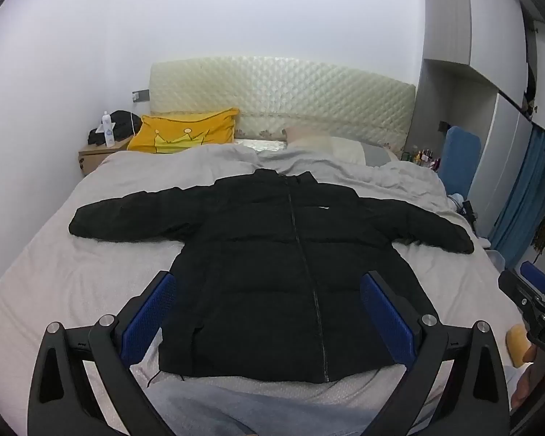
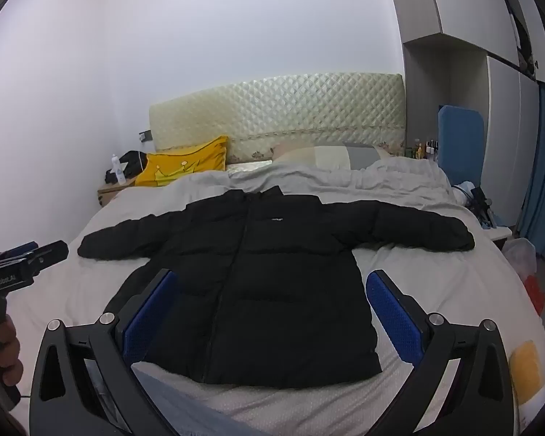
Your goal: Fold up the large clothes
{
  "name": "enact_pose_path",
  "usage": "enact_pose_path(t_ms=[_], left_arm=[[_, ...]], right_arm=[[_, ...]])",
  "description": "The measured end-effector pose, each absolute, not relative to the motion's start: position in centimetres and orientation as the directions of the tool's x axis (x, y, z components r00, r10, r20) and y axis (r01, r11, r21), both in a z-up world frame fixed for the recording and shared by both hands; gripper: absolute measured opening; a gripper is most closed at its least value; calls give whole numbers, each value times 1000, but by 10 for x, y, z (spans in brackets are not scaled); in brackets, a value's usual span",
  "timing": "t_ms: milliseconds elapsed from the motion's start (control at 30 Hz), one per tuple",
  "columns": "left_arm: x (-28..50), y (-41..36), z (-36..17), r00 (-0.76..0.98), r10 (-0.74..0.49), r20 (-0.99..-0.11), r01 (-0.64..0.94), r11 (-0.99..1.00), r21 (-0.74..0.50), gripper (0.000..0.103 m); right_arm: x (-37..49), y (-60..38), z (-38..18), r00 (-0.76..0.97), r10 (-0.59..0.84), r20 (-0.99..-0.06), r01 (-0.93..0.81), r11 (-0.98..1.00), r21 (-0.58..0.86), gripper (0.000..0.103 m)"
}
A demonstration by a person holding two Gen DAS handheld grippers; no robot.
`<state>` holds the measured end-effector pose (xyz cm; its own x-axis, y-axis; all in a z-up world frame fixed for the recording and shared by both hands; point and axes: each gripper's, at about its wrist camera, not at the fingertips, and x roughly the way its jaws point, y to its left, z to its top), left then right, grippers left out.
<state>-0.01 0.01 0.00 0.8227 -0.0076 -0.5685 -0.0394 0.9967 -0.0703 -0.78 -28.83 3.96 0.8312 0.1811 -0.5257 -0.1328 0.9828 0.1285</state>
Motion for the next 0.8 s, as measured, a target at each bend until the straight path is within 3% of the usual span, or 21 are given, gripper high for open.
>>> enact_pose_path(t_ms=[800], left_arm=[[5,0,-12,804,17,-594,-64,996,-58,101]], right_arm=[[-6,-290,34,826,175,-536,-119,983,137,103]])
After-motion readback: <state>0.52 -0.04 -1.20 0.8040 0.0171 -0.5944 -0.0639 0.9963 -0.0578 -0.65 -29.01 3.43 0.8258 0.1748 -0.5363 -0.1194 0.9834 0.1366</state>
